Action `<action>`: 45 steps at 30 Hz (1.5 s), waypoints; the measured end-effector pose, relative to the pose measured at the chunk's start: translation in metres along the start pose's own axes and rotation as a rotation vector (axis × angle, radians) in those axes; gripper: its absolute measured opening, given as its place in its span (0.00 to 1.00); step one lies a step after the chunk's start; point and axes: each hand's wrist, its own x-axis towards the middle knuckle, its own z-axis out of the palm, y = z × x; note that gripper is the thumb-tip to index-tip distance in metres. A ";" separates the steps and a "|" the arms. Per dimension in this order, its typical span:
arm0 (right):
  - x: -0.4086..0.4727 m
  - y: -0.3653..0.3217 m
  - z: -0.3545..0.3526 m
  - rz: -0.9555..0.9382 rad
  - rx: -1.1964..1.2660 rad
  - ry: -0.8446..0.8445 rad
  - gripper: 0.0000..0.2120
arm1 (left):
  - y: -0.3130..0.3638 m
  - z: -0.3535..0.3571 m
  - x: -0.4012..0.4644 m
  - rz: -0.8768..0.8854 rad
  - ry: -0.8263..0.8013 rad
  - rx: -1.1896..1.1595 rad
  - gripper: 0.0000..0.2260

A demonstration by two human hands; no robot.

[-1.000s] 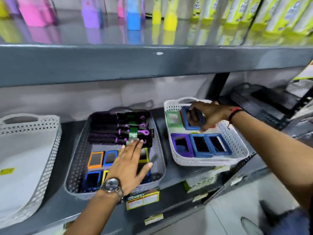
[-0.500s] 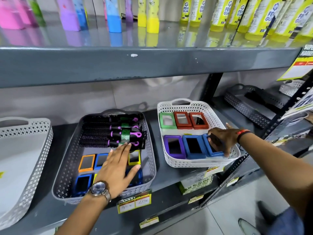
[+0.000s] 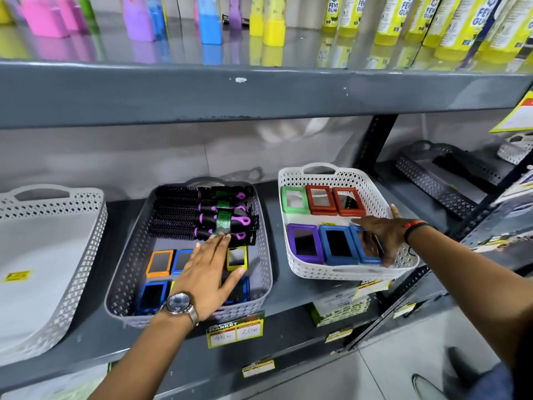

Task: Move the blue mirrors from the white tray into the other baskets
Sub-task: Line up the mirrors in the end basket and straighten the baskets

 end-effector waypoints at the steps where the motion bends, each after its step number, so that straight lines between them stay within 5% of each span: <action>1: 0.001 -0.001 -0.002 0.001 -0.017 0.002 0.57 | 0.000 0.001 0.001 0.007 -0.005 -0.002 0.57; 4: 0.008 -0.006 -0.010 -0.009 -0.008 0.034 0.57 | -0.002 0.003 0.002 0.014 -0.026 -0.007 0.57; 9: 0.023 0.000 -0.010 0.018 0.091 0.190 0.43 | 0.019 -0.002 0.014 0.049 -0.018 -0.094 0.56; 13: 0.023 0.017 0.004 0.093 0.168 0.372 0.35 | 0.069 -0.003 0.041 0.107 0.016 -0.219 0.29; 16: 0.022 0.029 0.015 0.181 0.250 0.434 0.35 | 0.102 0.005 0.069 0.126 0.058 -0.304 0.25; 23: 0.036 0.038 0.033 0.222 0.599 0.479 0.32 | 0.133 0.036 0.132 -0.232 0.114 -0.802 0.22; 29: 0.040 0.043 0.036 0.264 0.784 0.579 0.29 | 0.124 0.059 0.147 -0.583 0.104 -0.862 0.17; 33: 0.041 0.048 0.037 0.267 0.843 0.625 0.22 | 0.117 0.074 0.152 -0.632 0.050 -0.988 0.15; 45: 0.054 0.079 0.017 0.133 0.982 0.580 0.23 | 0.155 0.095 0.143 -0.710 0.281 -1.211 0.17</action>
